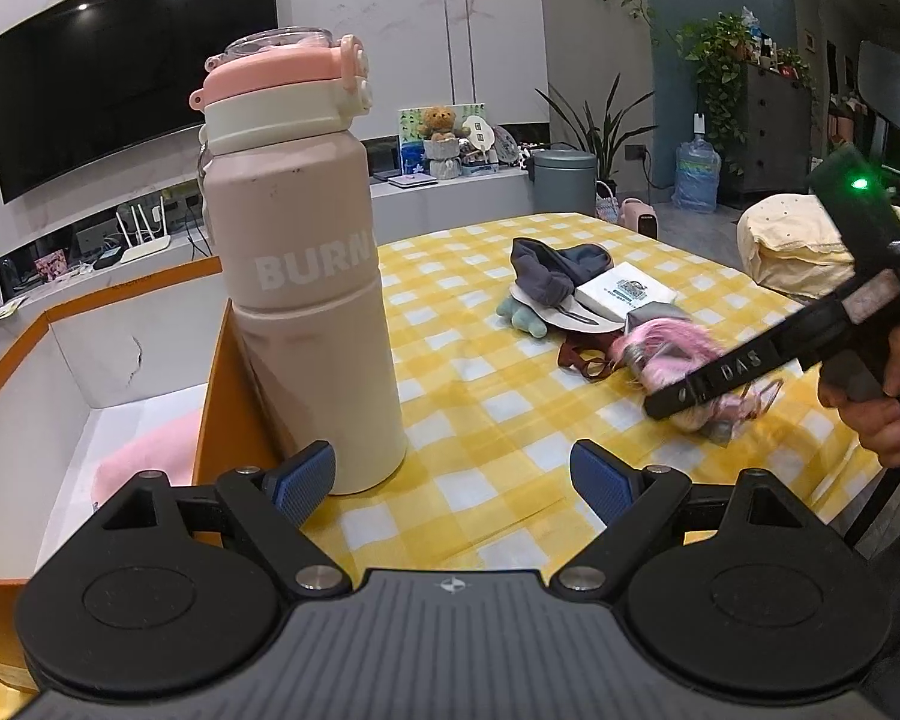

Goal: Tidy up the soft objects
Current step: 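Lift the pink satin pouch off the table with the right tool, then close the left tool on the silver bag while the right tool holds the pink pouch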

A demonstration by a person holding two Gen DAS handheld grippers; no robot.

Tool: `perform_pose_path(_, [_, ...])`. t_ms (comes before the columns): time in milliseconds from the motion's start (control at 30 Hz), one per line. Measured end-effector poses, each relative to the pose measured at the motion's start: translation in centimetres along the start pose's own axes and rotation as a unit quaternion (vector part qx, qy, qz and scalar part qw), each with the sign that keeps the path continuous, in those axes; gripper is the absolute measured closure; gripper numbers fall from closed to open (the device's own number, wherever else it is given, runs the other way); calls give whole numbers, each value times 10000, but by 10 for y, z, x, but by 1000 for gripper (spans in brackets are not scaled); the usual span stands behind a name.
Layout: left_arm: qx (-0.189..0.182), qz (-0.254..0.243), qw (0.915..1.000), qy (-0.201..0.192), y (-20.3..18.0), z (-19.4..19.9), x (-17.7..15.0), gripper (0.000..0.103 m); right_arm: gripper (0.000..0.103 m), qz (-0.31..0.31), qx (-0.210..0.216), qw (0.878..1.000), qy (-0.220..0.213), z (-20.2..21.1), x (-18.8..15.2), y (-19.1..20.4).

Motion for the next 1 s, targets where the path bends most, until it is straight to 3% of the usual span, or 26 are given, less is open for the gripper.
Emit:
perform_pose_path(67, [21, 2, 10000, 1, 0, 1, 0, 0, 50, 37, 265, 9996, 20, 1, -1, 9])
perform_pose_path(233, [49, -26, 10000, 12, 0, 1, -1, 0, 50, -190, 404, 9989, -147, 10, 2, 8])
perform_pose_path(333, [18, -11, 10000, 31, -1, 1, -1, 0, 50, -641, 592, 9954, -383, 23, 3, -8])
perform_pose_path(467, [34, -16, 10000, -23, -4, -1, 1, 0, 50, -1332, 1067, 9821, -795, 47, 6, -24])
perform_pose_path(533, [-20, 44, 10000, -55, -6, -2, 4, 0, 50, -1400, 742, 9819, -1040, 60, 8, -27])
perform_pose_path(633, [-77, 263, 9995, -172, -11, -2, 11, 0, 50, -1721, 590, 9758, -1216, 72, 9, -38])
perform_pose_path(767, [-440, 331, 9976, -420, -26, -6, 20, 0, 50, -1788, 128, 9742, -1370, 80, 14, -49])
perform_pose_path(900, [-962, 74, 9950, -240, -56, -29, 15, 0, 50, -1674, -330, 9756, -1380, 81, 16, -58])
perform_pose_path(1000, [-1127, -37, 9935, -137, -78, -50, 12, 0, 50, -1697, -559, 9745, -1356, 83, 12, -69])
Point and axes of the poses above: each gripper's, at about its wrist camera, not at the fingertips, and z roughly against the way its jaws point, y to its left, x to its top, the point moved 2 cm from there along -z, roughly the way its jaws point, and after that the axes turned 3 degrees about -y, right-handed, at the moved point
